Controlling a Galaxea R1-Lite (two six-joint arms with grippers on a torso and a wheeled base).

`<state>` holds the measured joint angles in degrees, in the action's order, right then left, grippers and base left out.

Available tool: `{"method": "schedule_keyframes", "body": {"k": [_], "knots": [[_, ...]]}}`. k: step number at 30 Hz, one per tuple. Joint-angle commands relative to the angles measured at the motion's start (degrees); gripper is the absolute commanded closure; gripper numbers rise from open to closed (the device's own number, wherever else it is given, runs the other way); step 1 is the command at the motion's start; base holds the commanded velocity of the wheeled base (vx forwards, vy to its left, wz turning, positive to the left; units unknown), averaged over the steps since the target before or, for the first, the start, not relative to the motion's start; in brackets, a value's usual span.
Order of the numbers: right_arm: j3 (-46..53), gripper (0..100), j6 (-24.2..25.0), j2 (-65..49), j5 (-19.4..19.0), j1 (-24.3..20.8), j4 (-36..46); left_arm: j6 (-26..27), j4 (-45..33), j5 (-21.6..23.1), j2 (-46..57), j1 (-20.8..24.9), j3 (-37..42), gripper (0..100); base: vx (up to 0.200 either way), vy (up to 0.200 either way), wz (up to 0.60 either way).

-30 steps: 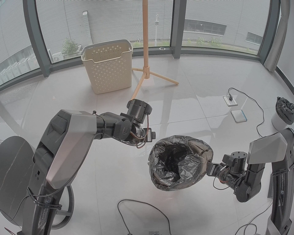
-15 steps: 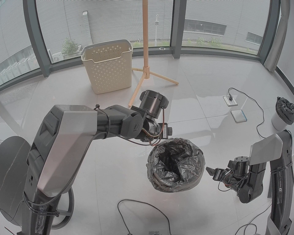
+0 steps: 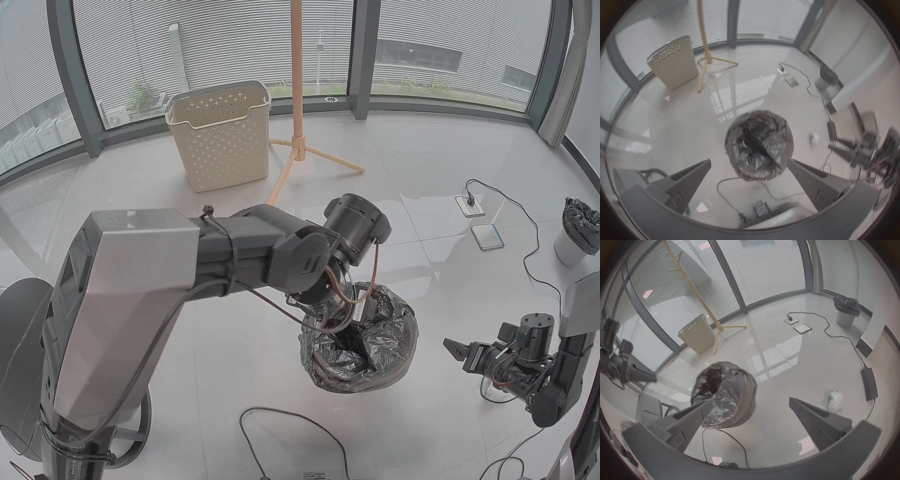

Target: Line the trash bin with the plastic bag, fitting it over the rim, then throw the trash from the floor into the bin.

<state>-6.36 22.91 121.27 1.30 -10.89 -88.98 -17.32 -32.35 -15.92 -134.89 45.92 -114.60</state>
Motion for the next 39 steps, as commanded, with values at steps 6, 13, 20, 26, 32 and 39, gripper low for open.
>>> {"method": "schedule_keyframes", "body": {"k": [6, 13, 20, 26, 32, 39], "knots": [[4.0, 0, -3.0, -9.9, 5.6, -1.5, -0.1, 13.0, -6.2, 4.3, 1.6, 0.7, 0.0, 0, 0.000, 0.000, 0.00], [3.6, 0, -3.2, -10.3, 5.6, -1.9, -0.1, 17.7, -6.1, -6.5, -1.3, 0.9, 0.0, 0, -0.029, 0.000, 0.00], [3.6, 0, -3.7, -10.5, 5.6, -1.7, -0.1, 17.7, -6.1, -6.2, -0.9, 1.5, 0.0, 0, -0.200, 0.000, 0.00], [4.2, 0, -3.7, -10.7, 5.5, -1.9, -0.1, 17.8, -6.1, -3.5, -0.2, 1.4, 0.0, 0, -0.200, 0.000, -0.40], [4.4, 0, -3.3, -11.0, 5.5, -1.5, -0.1, 17.3, -6.1, -3.4, -0.3, 1.5, 0.0, 0, -0.200, 0.000, -0.60], [3.4, 0, -3.2, -8.3, 5.6, 1.4, -0.1, 17.4, -6.2, -3.5, -0.4, 1.3, 0.0, 0, -0.114, 0.000, -0.60]]}}
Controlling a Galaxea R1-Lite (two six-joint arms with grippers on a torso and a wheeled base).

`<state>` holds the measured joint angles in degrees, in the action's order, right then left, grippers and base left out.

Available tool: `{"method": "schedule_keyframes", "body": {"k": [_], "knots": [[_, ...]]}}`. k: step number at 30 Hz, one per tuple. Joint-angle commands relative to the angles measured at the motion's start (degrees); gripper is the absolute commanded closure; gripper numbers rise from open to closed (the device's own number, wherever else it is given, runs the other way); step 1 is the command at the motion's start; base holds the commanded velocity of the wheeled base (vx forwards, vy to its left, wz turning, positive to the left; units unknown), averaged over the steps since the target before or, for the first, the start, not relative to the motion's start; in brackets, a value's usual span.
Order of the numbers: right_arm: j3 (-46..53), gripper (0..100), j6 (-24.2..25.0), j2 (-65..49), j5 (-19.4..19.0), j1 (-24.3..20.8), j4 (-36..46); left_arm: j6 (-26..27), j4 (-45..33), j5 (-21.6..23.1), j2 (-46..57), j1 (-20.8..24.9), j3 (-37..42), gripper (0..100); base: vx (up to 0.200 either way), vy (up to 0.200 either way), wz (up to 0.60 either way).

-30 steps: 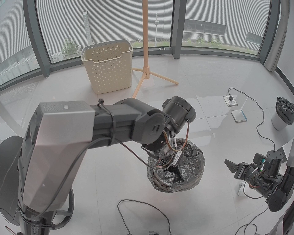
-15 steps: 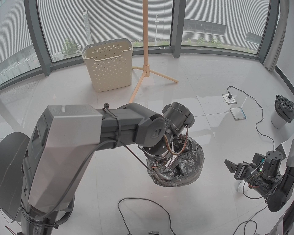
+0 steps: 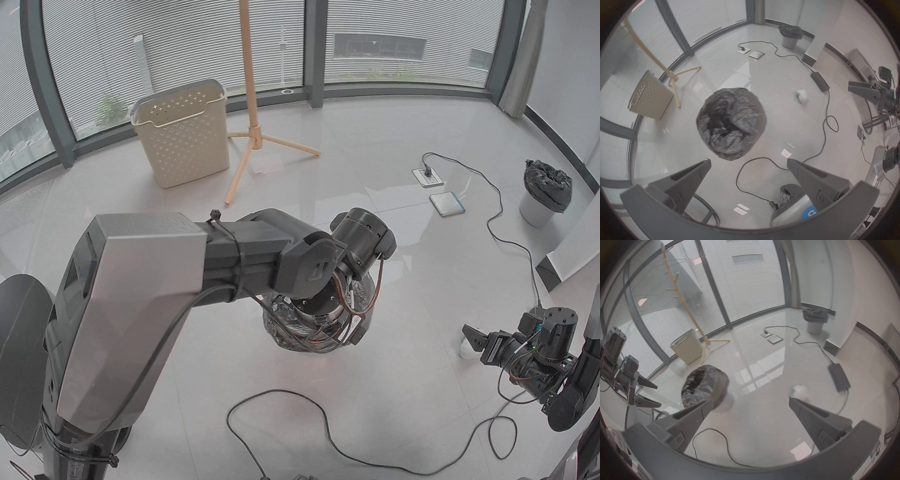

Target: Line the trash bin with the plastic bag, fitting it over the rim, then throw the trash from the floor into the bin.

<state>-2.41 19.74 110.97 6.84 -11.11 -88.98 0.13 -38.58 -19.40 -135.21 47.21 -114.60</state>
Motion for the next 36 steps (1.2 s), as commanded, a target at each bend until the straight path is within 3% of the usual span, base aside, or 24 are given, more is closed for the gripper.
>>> {"method": "schedule_keyframes", "body": {"k": [1, 19, 25, 36], "knots": [[-0.7, 0, -0.1, 2.9, 0.1, 2.3, -0.1, 0.0, 0.0, 0.0, 0.0, 0.0, 0.0, 0, 0.000, 0.000, -0.60], [-0.2, 0, -0.5, 3.9, 2.8, 4.5, -0.1, -0.7, 0.0, 2.8, -0.2, 0.3, 0.0, 0, 0.000, 0.000, 0.00], [-0.6, 0, -0.7, 4.4, 2.8, 4.0, -0.1, -4.7, 0.0, 6.4, 0.2, 0.1, 0.0, 0, 0.000, 0.000, 0.00], [-0.4, 0, -0.3, 4.7, 2.8, 3.9, -0.1, -7.7, 0.0, 6.7, 0.3, -0.1, 0.0, 0, 0.000, 0.000, -0.60]]}}
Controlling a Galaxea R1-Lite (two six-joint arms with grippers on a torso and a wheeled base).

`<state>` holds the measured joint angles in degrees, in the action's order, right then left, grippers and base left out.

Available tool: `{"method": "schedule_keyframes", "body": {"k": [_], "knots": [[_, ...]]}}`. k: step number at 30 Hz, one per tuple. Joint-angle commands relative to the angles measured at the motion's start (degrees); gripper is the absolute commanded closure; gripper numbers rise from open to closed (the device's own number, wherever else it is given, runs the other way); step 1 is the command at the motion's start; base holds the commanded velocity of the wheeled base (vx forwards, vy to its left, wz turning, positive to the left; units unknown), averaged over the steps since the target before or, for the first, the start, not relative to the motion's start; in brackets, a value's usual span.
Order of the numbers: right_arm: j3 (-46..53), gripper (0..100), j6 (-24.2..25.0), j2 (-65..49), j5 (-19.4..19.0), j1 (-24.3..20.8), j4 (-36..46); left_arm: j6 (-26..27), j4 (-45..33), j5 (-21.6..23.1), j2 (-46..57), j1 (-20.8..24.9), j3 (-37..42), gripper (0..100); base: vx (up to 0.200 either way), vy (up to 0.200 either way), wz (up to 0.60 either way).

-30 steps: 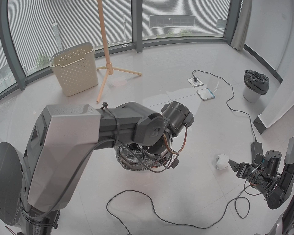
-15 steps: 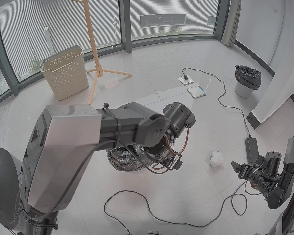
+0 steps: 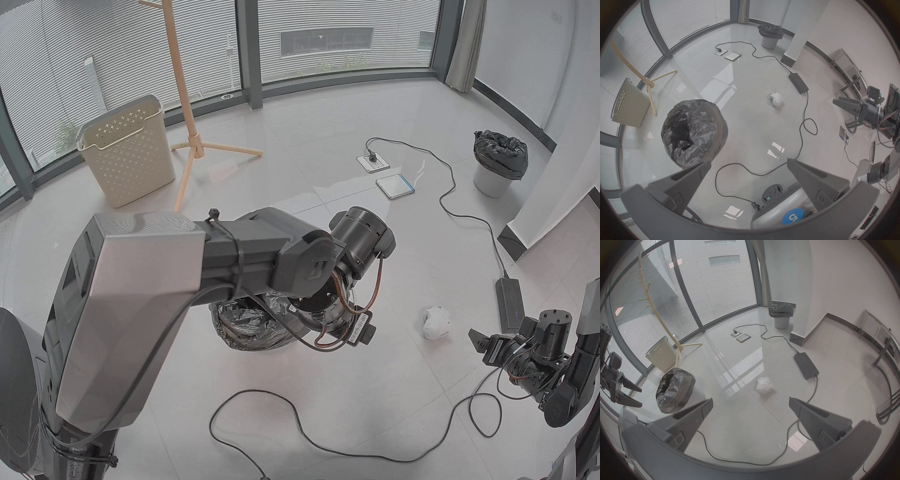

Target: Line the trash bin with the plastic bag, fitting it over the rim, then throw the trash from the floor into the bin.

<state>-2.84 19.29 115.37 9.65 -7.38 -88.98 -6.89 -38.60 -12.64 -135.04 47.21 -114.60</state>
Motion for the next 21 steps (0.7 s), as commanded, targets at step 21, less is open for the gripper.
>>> {"method": "schedule_keyframes", "body": {"k": [21], "knots": [[-2.3, 0, -0.7, 2.2, 1.3, -0.4, -0.1, -0.1, -6.7, -4.4, 0.1, -0.8, 0.0, 0, 0.000, 0.000, -0.11]]}}
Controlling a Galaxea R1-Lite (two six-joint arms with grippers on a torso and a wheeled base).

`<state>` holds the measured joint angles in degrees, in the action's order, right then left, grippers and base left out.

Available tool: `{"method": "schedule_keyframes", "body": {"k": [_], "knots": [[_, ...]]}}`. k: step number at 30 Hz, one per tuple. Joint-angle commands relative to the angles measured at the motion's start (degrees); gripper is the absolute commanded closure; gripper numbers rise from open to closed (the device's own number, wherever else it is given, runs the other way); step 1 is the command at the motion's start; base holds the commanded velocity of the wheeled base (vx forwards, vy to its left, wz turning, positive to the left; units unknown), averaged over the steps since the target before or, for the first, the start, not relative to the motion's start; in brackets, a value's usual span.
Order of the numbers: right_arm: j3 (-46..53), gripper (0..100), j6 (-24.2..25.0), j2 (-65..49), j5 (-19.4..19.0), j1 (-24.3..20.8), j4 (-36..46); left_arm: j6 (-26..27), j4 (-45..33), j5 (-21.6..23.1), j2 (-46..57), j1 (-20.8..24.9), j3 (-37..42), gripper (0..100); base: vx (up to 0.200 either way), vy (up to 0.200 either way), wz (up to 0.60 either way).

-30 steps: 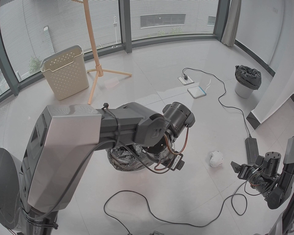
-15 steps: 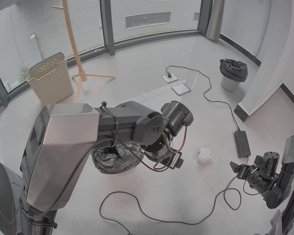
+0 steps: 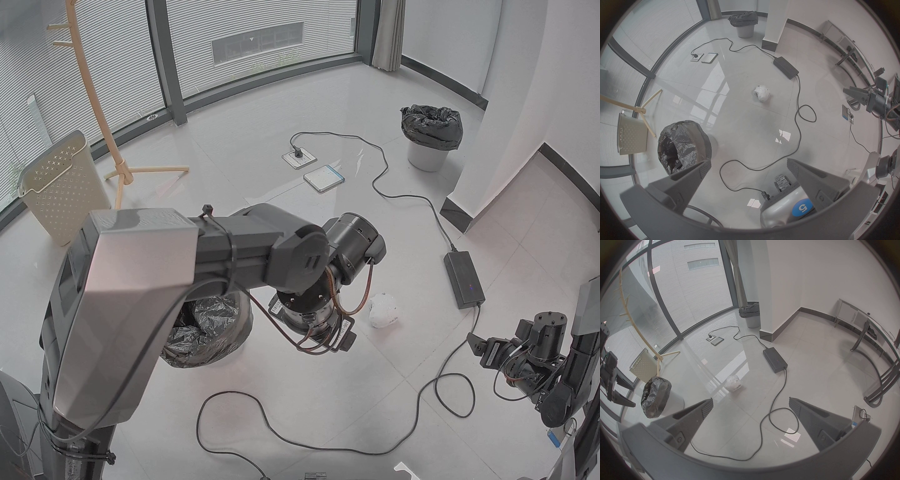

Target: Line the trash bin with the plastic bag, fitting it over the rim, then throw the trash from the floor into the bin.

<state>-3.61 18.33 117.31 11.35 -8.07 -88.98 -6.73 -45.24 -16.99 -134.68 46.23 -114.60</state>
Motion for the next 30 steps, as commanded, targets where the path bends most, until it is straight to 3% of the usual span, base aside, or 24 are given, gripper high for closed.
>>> {"method": "schedule_keyframes", "body": {"k": [1, 3, 8, 15, 23, 30], "knots": [[-2.7, 0, 0.5, 0.3, -0.5, 0.4, -0.1, -0.3, 0.0, -0.1, -0.2, 0.3, 0.0, 0, 0.000, 0.000, 0.00], [-4.9, 0, 0.6, 0.8, -1.3, 1.0, -0.1, -0.2, 0.0, -0.1, -0.4, 0.5, 0.0, 0, 0.000, 0.000, 0.00], [-5.4, 0, 0.2, 0.2, -7.7, 1.5, 3.4, -0.4, -1.1, -1.9, -1.4, 0.8, 0.0, 0, 0.000, 0.000, 0.00], [-6.2, 0, 2.8, -1.8, -7.2, 2.6, 9.4, -4.1, -1.1, -2.1, -2.7, 2.6, 0.0, 0, 0.000, 0.000, 0.00], [-17.6, 0, 0.8, 2.8, -1.5, 6.6, 9.2, 3.0, -1.2, -1.1, -2.6, 3.6, 0.0, 0, 0.050, 0.000, 0.00], [-20.7, 0, 0.8, 4.9, -4.1, 7.1, 9.2, 3.0, -1.2, -1.0, -3.7, 5.1, 0.0, 0, 0.200, 0.000, 0.00]]}}
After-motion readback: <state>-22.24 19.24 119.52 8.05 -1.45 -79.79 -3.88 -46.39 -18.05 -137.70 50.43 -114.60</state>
